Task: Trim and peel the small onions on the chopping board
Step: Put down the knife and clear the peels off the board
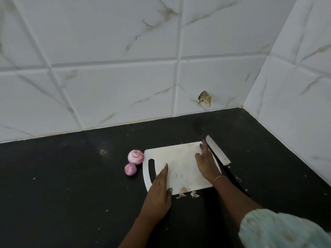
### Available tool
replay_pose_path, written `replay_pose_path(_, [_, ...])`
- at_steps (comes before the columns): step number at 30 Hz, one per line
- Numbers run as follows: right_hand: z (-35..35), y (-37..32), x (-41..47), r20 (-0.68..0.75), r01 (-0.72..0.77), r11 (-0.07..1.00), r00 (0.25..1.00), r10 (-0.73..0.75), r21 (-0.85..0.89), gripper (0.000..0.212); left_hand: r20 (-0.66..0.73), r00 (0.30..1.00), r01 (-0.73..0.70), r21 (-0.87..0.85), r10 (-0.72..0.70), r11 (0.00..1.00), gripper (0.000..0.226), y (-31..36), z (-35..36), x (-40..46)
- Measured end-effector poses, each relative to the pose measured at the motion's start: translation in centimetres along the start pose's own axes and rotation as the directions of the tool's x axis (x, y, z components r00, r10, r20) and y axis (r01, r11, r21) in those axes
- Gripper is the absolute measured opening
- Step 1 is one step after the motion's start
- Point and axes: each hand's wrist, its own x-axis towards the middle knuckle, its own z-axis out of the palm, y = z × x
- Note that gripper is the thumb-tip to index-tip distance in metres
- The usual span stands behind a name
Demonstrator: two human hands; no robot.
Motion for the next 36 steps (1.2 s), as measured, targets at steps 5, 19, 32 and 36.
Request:
replay_pose_path(5, [3.2, -1.5, -1.6, 0.375, 0.428, 0.847, 0.876, -0.303, -0.315, 0.070, -0.036, 0.999, -0.024, 0.011, 0.024, 1.000, 0.080, -0.3, 0.4, 0.1])
replay_pose_path(19, [0.5, -1.5, -9.7, 0.382, 0.264, 0.964, 0.889, -0.253, 0.024, 0.064, -0.026, 1.000, -0.012, 0.087, 0.014, 0.996, 0.073, -0.7, 0.7, -0.1])
replay_pose_path(32, [-0.5, -0.8, -13.7, 0.368, 0.281, 0.954, 0.881, -0.298, 0.101, 0.066, 0.023, 0.998, -0.053, 0.079, 0.051, 0.996, 0.074, -0.5, 0.0, -0.4])
replay_pose_path(36, [-1.7, -0.6, -14.4, 0.187, 0.228, 0.956, 0.947, -0.263, 0.187, 0.061, 0.067, 0.994, -0.095, 0.087, 0.089, 0.992, 0.080, -0.6, -0.4, -0.5])
